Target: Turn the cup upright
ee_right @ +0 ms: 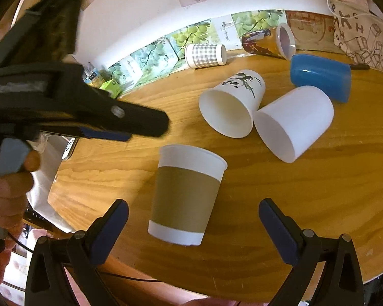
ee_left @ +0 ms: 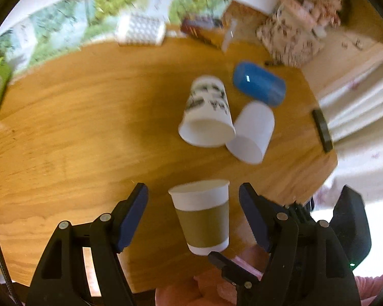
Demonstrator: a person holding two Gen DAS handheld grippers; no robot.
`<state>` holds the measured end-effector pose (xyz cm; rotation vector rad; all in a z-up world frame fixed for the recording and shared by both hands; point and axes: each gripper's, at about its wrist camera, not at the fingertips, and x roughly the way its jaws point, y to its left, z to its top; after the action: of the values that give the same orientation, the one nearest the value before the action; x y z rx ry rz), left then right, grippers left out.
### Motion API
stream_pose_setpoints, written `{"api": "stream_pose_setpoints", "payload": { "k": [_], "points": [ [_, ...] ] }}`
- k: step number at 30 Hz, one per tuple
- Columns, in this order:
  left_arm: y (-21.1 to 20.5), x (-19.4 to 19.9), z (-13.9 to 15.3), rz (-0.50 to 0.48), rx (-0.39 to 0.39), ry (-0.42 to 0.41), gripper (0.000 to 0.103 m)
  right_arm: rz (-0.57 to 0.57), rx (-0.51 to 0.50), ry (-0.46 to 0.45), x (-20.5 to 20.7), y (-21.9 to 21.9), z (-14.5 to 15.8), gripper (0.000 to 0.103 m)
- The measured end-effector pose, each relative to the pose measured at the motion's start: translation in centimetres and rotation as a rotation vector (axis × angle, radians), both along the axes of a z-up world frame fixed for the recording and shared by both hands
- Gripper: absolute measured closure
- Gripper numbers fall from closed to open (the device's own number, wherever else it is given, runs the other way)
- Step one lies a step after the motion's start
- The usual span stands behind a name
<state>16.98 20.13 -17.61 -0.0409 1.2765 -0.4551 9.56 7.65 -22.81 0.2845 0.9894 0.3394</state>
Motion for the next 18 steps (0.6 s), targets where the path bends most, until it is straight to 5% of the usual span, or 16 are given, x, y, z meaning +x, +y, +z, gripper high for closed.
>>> {"api": "stream_pose_setpoints", "payload": {
  "k": [9, 18],
  "points": [
    [3.6, -2.1, 1.8, 0.151, 0.047, -0.264, 0.026, 0.015, -0.016, -0.021, 1.7, 1.9, -0.7, 0.000],
    [6.8, -6.1, 2.3, 0.294, -0.001, -0.361, 0.026, 0.040, -0.063, -0.015, 3.0, 3.5, -1.7, 0.001]
  ]
}}
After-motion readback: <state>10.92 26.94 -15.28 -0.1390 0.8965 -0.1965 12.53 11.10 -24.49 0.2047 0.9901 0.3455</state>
